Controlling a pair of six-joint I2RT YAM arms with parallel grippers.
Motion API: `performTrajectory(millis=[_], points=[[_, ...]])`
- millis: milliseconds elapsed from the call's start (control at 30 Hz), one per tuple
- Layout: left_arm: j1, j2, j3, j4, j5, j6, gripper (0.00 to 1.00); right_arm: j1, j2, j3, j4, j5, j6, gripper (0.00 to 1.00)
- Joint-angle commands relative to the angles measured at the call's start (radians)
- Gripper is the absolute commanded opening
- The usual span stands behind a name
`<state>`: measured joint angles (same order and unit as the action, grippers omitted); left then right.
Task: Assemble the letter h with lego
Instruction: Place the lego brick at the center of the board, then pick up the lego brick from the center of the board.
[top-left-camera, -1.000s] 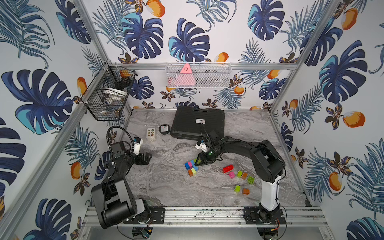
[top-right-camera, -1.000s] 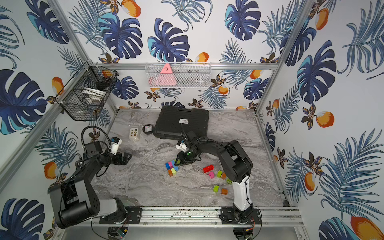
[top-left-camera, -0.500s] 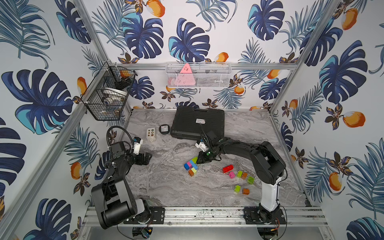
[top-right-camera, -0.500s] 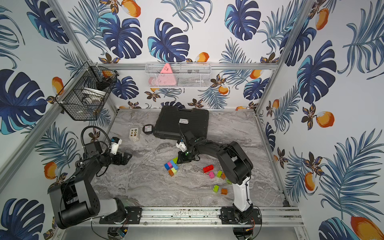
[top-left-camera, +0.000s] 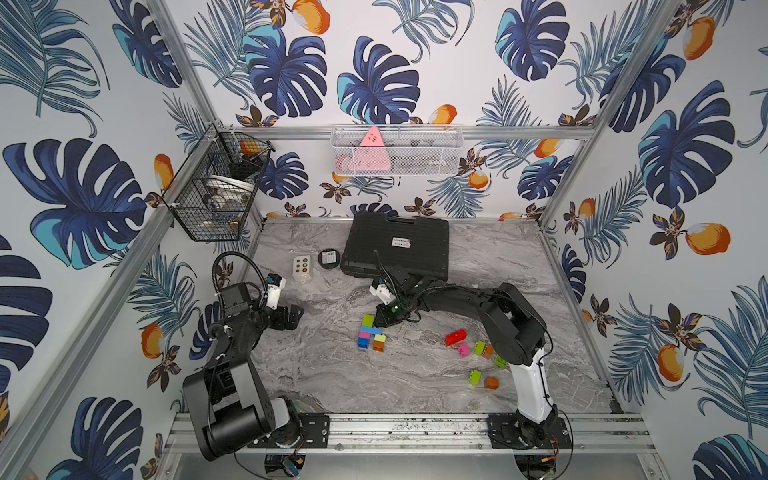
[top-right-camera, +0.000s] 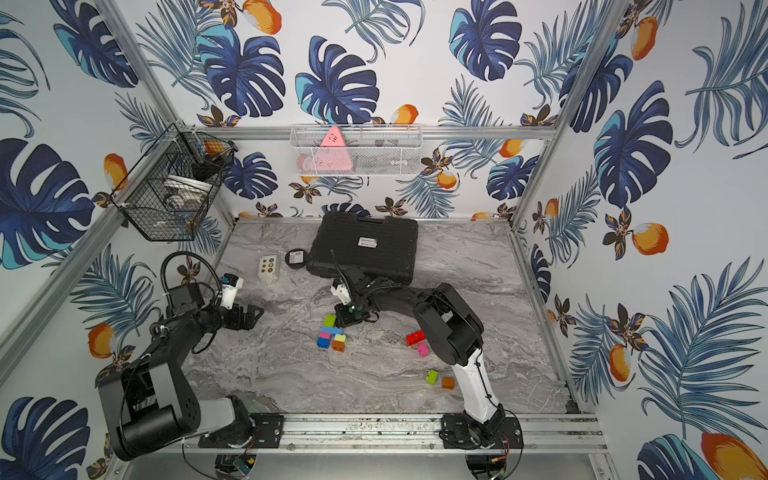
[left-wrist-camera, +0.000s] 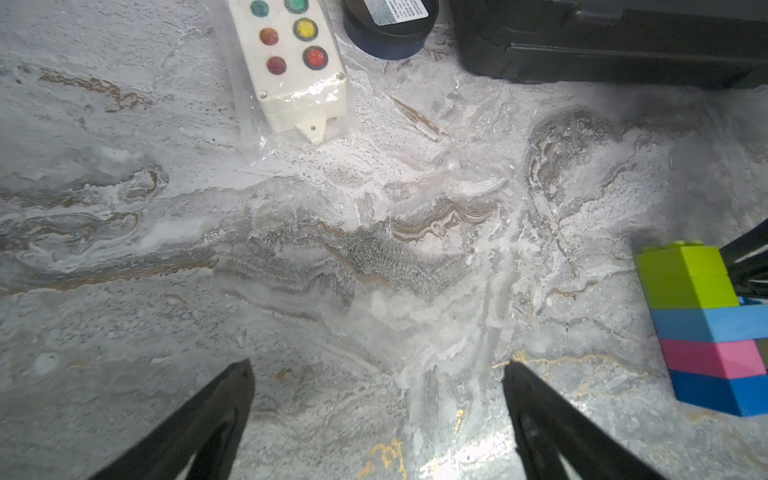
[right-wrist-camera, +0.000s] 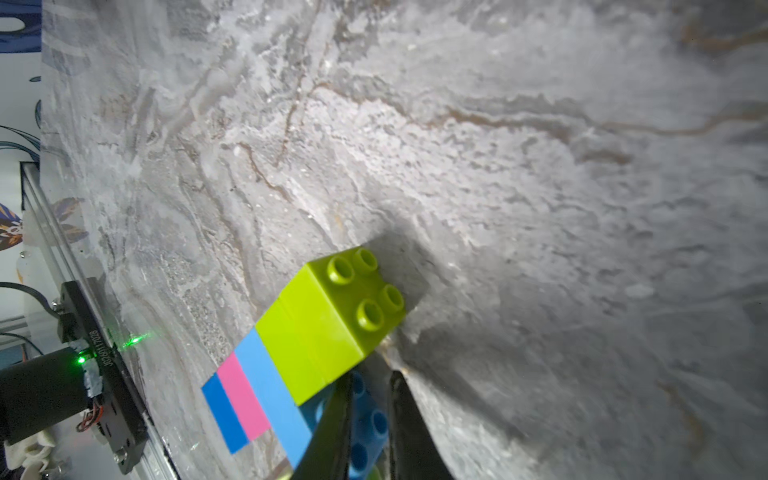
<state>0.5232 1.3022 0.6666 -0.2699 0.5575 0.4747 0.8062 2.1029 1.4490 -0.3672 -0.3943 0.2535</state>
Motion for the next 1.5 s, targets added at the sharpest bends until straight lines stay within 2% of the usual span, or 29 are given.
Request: performTrajectory(millis=[0,100,167,233,333,467,533,700,833,1033,1200,1300,1367,1467], points=[[0.002,-0.012,-0.005,-0.009,0.028,0.029,0.99,0.009,-0.012,0.018,0.008,0.028,0.005,0.20],[0.002,-0.024,-0.008,-0.016,0.035,0.040,0.99,0.011,-0.071,-0.006,-0.004,0.049,0.016,0.20],[0.001,-0.036,-0.014,-0.017,0.042,0.045,0.99,0.010,-0.160,-0.050,-0.017,0.090,0.032,0.22],[0.001,-0.043,-0.017,-0.018,0.051,0.051,0.99,0.011,-0.247,-0.093,-0.060,0.165,0.047,0.23],[0.002,-0.044,-0.018,-0.026,0.072,0.062,0.99,0.010,-0.405,-0.181,-0.137,0.304,0.095,0.31],[0.003,-0.057,-0.025,-0.031,0.083,0.071,0.99,0.009,-0.601,-0.304,-0.284,0.511,0.217,0.42],[0.001,-0.071,-0.031,-0.031,0.087,0.075,0.99,0.010,-0.671,-0.373,-0.370,0.593,0.312,0.43],[0.002,-0.096,-0.037,-0.037,0.102,0.082,0.99,0.010,-0.803,-0.527,-0.473,0.628,0.472,0.44],[0.002,-0.101,-0.038,-0.041,0.113,0.087,0.99,0.010,-0.819,-0.596,-0.456,0.667,0.477,0.46],[0.002,-0.122,-0.047,-0.058,0.140,0.110,0.99,-0.001,-0.738,-0.616,-0.430,0.728,0.444,0.53],[0.002,-0.109,-0.016,-0.120,0.195,0.152,0.99,-0.045,-0.670,-0.622,-0.363,0.691,0.395,0.52],[0.002,-0.085,0.039,-0.216,0.250,0.207,0.98,-0.078,-0.638,-0.628,-0.317,0.648,0.376,0.48],[0.000,-0.069,0.084,-0.302,0.292,0.269,0.98,-0.088,-0.623,-0.630,-0.287,0.613,0.362,0.41],[-0.015,-0.044,0.147,-0.426,0.345,0.364,0.98,-0.088,-0.614,-0.635,-0.261,0.579,0.363,0.35]])
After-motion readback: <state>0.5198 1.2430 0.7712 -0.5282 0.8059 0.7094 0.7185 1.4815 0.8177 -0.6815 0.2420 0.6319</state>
